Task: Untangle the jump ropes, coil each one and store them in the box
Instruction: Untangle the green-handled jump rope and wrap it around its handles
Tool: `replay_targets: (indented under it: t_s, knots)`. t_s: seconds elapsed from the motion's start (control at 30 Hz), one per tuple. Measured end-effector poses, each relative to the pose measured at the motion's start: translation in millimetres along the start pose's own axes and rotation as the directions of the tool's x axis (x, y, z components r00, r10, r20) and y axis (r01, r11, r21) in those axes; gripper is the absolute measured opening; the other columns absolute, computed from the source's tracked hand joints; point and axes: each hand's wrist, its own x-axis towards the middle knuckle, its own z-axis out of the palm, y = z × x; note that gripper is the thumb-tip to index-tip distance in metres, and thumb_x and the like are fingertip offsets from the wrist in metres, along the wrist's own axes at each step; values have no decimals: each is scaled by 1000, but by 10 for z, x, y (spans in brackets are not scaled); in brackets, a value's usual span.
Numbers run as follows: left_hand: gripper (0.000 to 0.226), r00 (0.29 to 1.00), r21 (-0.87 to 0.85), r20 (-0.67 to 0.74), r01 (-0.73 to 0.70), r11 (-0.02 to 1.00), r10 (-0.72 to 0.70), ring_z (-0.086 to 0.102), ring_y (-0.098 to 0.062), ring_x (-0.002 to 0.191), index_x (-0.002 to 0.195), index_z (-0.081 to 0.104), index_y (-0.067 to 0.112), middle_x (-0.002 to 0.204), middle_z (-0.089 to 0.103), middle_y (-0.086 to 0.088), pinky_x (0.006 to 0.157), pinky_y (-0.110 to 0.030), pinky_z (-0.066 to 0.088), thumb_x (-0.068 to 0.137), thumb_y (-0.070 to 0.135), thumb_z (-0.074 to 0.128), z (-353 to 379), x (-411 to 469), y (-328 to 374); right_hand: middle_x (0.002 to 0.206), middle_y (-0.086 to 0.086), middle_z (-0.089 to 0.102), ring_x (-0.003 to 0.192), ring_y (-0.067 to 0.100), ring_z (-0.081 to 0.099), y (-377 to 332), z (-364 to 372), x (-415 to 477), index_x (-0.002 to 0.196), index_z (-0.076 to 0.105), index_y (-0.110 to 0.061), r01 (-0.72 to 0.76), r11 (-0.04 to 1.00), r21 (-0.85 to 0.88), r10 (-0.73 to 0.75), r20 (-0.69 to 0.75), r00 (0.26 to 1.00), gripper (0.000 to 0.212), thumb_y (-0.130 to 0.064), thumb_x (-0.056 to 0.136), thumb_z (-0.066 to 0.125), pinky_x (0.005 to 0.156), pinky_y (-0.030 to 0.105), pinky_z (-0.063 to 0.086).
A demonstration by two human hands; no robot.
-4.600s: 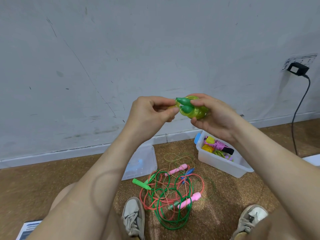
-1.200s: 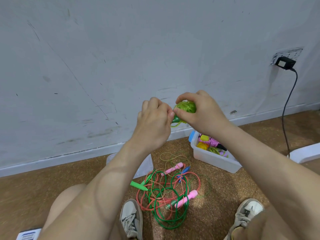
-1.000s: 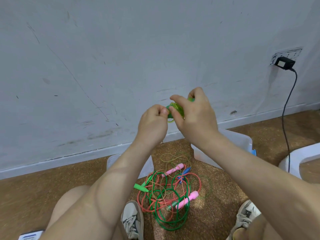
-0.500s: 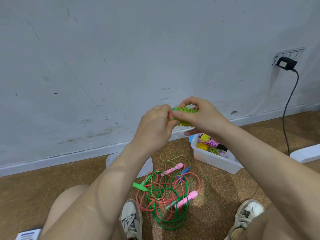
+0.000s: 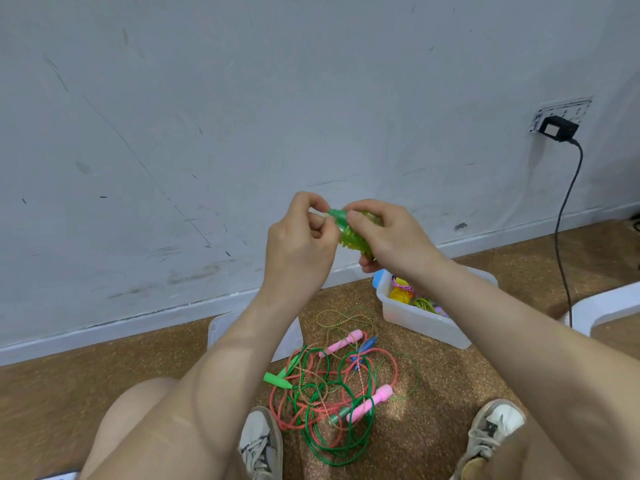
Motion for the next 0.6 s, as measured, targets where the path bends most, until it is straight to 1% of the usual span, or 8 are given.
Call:
replay_targets:
  t_s: [0.03,0.1,0.2,0.27,0.33,0.4,0.53,0.6]
  knots:
    - [7,999,19,7,33,999,-33,63,-12,64,89,56,19,64,65,-1,67,-33,50,85,15,59,-11,18,15,82,-3,60,59,19,61,12,17,7,115,65,-24,82,993,-80,-86,-52,995,24,-34,96,53,66,44,59]
    - [5,1000,166,17,20,986,-23,60,-10,65,86,57,21,62,63,5,67,-29,47,85,23,61,-44,55,20,80,-11,58,74,19,61,33,45,7,120,63,-22,207,951,-228,-232,-89,969,30,-36,96,53,77,44,55]
    - [27,997,432,66,-67,899,42,58,-20,69,81,55,18,64,59,5,67,-34,45,89,44,55,-98,97,-7,98,1,66,95,22,61,37,70,0,129,59,-22,288,891,-351,-343,-103,934,36,-39,98,49,85,42,48]
    - [38,994,524,106,-78,848,25,56,-25,70,78,55,17,65,59,2,68,-37,45,93,51,44,-129,121,-2,105,7,65,100,24,59,33,89,3,132,57,-22,327,857,-399,-393,-95,915,38,-38,99,48,87,41,46]
    - [44,994,527,107,-43,849,-17,54,-26,70,74,54,18,63,57,3,64,-36,41,94,53,36,-165,136,14,103,8,64,98,24,59,21,110,0,132,56,-23,355,841,-409,-418,-74,905,38,-38,99,47,86,40,46]
    - [47,995,525,95,-32,851,-21,52,-27,68,71,50,18,62,54,4,60,-34,36,96,53,32,-183,148,9,97,7,62,94,22,58,11,137,-6,132,57,-24,372,835,-406,-430,-58,901,39,-40,98,44,84,38,46]
    - [40,992,458,127,-49,888,-11,45,-25,60,62,40,16,55,46,1,53,-35,27,98,31,37,-179,181,-65,95,0,52,92,13,51,13,180,12,137,52,-28,344,865,-364,-375,-15,927,37,-30,100,45,83,27,39]
    - [36,982,377,183,-40,925,-32,46,-23,59,63,46,14,56,50,-1,54,-36,33,96,27,42,-192,196,-105,97,0,49,92,11,49,21,174,22,139,49,-30,327,857,-398,-347,21,938,39,-28,100,45,81,25,36]
